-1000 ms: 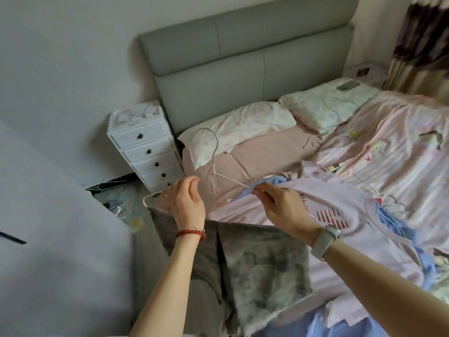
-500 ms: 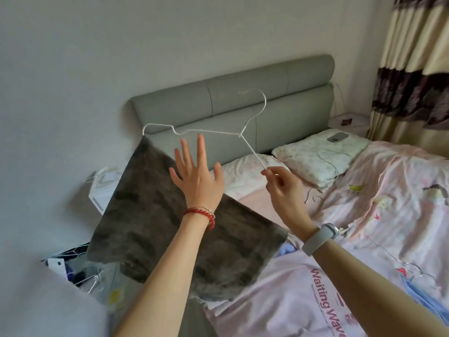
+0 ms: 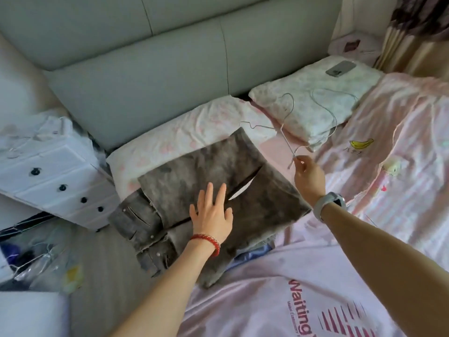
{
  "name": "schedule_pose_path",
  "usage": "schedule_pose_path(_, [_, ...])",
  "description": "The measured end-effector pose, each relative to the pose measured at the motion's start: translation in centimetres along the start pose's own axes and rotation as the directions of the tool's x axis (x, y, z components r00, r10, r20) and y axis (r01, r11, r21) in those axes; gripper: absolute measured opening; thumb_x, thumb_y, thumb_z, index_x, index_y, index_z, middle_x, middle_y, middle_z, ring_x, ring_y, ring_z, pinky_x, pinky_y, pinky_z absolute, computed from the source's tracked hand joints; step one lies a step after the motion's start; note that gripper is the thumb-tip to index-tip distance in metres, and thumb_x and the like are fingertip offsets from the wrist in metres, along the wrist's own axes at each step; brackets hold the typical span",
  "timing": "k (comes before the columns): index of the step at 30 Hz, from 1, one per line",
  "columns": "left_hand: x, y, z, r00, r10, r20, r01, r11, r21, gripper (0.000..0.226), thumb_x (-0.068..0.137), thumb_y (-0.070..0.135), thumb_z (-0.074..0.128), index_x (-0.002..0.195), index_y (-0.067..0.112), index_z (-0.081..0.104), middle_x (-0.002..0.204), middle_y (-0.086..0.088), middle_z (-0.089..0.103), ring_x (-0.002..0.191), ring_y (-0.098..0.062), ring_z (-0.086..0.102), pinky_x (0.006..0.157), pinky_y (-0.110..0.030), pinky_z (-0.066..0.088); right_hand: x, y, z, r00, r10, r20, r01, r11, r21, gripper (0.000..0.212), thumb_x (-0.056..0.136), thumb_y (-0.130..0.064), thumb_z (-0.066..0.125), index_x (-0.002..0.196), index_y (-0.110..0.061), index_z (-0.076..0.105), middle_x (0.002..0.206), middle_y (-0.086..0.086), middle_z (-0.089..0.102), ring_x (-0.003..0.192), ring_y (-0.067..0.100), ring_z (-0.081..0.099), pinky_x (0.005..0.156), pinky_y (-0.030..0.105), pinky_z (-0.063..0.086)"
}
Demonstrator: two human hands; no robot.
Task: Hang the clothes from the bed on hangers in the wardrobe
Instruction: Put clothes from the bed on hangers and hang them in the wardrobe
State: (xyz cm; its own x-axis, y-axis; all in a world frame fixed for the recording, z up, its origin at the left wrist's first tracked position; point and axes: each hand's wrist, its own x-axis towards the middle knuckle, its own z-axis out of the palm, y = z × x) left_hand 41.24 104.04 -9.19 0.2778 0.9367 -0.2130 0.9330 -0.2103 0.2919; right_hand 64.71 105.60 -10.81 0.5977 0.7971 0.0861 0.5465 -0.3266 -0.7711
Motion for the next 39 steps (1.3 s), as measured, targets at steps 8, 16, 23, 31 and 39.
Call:
schedule_pose_path(8, [2.8,-2.4,11.1,0.872,-0.176,0.456,0.087,0.974,0.21,0.054,0.097,0.048,0.021,0.146,0.036,0.001,0.156,0.001,-0.008,0.142,-0.028,-0.008,0.111,-0.057,0.002,2.5,10.3,2.2,0.93,0.231,0.285,-0.163,0.956,-0.242,0.055,0.086,0.001,0.036,0.14,-0.006,0.029,0.134,0.022,0.045,0.12,0.039,0.044,0.102,0.044,0.035])
schedule_pose_path(16, [3.3,-1.5,5.4,0.999,0.038,-0.014,-0.033,0.962,0.27,0.052,0.095,0.033,0.038,0.145,0.026,0.023,0.154,-0.006,0.014,0.14,-0.024,0.016,0.109,-0.053,0.011,-3.0,7.4,1.7,0.965,0.025,0.262,0.066,0.941,-0.332,0.052,0.091,-0.013,0.042,0.141,-0.009,0.029,0.148,0.011,0.031,0.137,0.03,0.022,0.112,0.044,0.019])
schedule_pose_path(23, [-7.8,-2.5,0.3,0.929,-0.114,-0.353,0.095,0.993,-0.071,0.044,0.084,0.016,0.058,0.127,0.014,0.054,0.135,-0.013,0.049,0.121,-0.033,0.047,0.1,-0.056,0.026,-14.0,-1.2,-1.5,0.95,-0.227,0.213,0.273,0.936,-0.22,0.045,0.086,-0.016,0.041,0.13,-0.008,0.049,0.136,0.013,0.048,0.133,0.036,0.032,0.107,0.058,0.022])
schedule_pose_path(31, [-33.1,-7.5,3.4,0.898,-0.218,-0.382,0.208,0.976,-0.068,0.042,0.074,0.024,0.048,0.112,0.015,0.064,0.114,-0.011,0.063,0.101,-0.03,0.063,0.081,-0.055,0.047,-38.0,-5.3,-3.2,0.774,-0.35,0.527,0.479,0.869,-0.125,0.057,0.084,-0.035,0.023,0.129,-0.012,0.05,0.137,0.012,0.047,0.135,0.033,0.031,0.107,0.059,0.018])
schedule_pose_path(39, [-63.7,-15.3,8.4,0.74,-0.535,-0.407,0.542,0.833,-0.109,0.039,0.07,0.023,0.043,0.101,0.015,0.065,0.102,-0.009,0.068,0.092,-0.026,0.065,0.072,-0.047,0.054,-63.2,-7.8,-4.1,0.16,-0.54,0.827,0.807,0.554,0.206,0.041,0.075,-0.027,0.036,0.099,-0.013,0.065,0.095,0.01,0.068,0.089,0.034,0.065,0.082,0.052,0.049])
